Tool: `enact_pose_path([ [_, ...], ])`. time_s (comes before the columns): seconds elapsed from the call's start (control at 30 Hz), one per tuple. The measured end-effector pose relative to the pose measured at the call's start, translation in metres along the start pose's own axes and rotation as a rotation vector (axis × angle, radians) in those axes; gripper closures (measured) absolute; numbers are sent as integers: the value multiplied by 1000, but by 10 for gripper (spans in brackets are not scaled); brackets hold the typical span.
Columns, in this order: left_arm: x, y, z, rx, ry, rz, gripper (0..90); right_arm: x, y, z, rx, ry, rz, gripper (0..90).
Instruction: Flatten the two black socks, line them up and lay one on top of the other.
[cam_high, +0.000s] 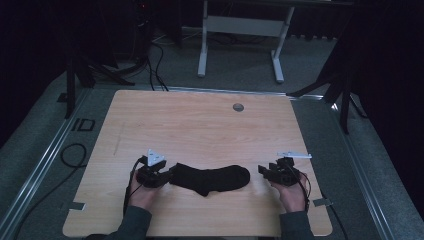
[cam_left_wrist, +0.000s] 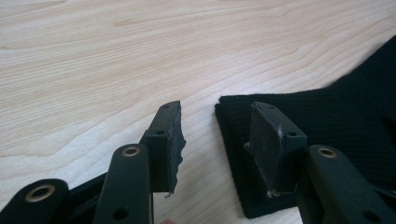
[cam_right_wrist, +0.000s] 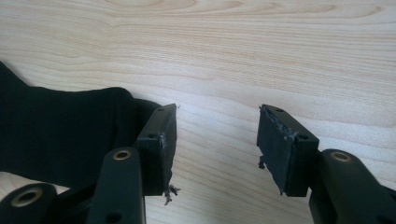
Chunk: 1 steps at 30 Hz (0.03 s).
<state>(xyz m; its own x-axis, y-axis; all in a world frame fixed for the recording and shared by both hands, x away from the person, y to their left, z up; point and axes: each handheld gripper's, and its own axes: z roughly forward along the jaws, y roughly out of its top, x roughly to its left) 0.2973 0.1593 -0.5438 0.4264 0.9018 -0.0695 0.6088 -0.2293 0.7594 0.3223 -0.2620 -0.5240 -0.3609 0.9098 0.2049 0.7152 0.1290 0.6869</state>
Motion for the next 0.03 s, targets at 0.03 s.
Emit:
enact_pose_path([
  [0.03,0,0,0,0,0,0,545,-1,0,0,0,1,2,473],
])
